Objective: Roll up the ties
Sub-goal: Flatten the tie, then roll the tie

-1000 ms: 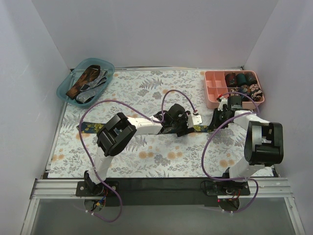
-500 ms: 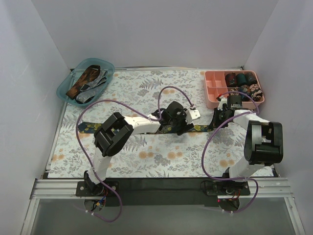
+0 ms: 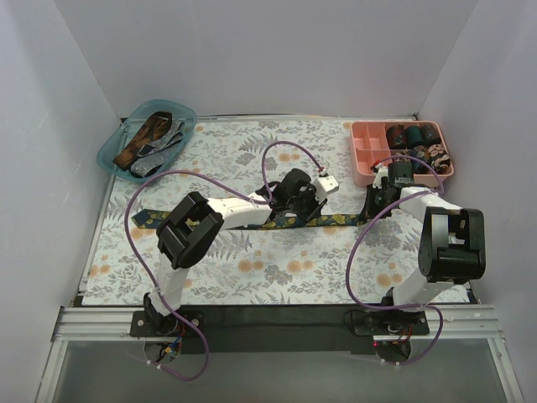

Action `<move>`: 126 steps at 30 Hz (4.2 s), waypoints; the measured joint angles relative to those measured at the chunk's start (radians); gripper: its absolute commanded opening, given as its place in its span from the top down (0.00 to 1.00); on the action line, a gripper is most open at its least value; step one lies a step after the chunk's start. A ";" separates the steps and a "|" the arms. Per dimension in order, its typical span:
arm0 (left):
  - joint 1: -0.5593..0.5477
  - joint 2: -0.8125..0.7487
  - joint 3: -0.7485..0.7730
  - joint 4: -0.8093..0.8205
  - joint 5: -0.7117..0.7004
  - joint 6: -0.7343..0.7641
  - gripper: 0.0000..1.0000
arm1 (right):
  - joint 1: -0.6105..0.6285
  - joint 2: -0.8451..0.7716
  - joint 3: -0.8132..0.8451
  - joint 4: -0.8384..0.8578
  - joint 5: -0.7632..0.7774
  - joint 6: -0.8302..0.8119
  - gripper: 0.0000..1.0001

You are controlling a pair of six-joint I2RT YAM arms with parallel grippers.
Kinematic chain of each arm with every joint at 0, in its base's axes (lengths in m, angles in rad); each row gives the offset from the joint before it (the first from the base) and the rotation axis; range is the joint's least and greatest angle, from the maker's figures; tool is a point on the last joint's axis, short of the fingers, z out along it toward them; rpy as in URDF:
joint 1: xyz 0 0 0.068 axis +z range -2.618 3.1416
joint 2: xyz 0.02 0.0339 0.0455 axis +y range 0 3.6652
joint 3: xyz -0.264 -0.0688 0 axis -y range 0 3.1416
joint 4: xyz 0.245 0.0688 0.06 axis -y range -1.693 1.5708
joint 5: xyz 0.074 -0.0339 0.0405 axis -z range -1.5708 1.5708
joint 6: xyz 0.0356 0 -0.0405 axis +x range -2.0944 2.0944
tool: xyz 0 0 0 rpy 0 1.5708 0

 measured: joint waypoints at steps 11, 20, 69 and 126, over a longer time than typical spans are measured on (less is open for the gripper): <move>0.015 0.097 0.034 0.015 0.015 -0.069 0.94 | 0.031 -0.002 0.014 -0.024 0.076 0.001 0.99; 0.023 0.097 0.023 0.034 0.030 -0.179 0.94 | 0.116 -0.006 0.093 -0.129 0.245 0.036 0.99; 0.026 0.097 0.005 0.043 0.064 -0.381 0.94 | 0.348 -0.015 -0.026 0.098 0.164 0.601 0.68; 0.019 0.008 -0.055 0.034 -0.005 -0.515 0.70 | 0.267 -0.116 -0.272 0.446 -0.077 0.739 0.67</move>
